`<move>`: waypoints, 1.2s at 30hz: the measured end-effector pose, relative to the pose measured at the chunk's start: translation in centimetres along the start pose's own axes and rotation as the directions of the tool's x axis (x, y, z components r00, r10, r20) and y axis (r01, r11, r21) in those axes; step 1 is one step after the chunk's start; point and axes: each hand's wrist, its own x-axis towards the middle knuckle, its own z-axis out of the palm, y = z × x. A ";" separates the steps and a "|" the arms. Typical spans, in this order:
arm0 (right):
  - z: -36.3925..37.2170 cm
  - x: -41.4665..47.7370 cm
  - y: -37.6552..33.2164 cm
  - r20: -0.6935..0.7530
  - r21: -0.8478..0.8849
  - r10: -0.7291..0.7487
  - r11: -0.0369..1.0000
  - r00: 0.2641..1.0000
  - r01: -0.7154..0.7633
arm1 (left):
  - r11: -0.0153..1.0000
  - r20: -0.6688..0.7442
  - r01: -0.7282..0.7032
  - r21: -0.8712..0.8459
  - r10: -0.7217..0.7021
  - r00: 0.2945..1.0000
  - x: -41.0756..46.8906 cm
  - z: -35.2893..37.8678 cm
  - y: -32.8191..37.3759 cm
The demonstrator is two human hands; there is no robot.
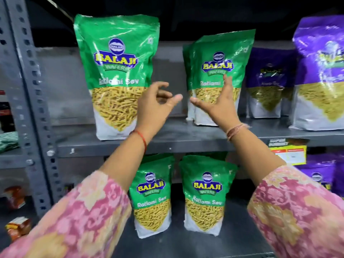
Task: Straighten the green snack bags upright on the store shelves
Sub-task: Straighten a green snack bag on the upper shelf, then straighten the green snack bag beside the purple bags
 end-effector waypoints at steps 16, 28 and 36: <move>-4.8 9.0 9.7 0.457 0.089 0.398 0.869 0.796 -0.486 | 0.785 0.481 0.604 0.138 -0.587 0.652 7.2 12.5 -4.5; -10.3 4.3 8.4 0.533 0.372 0.241 0.794 0.811 -0.481 | 0.857 0.569 0.502 -0.116 -0.357 0.741 2.7 9.7 0.3; -10.4 3.0 8.0 0.535 0.342 0.257 0.805 0.805 -0.485 | 0.804 0.551 0.584 -0.113 -0.438 0.710 1.1 9.9 -0.1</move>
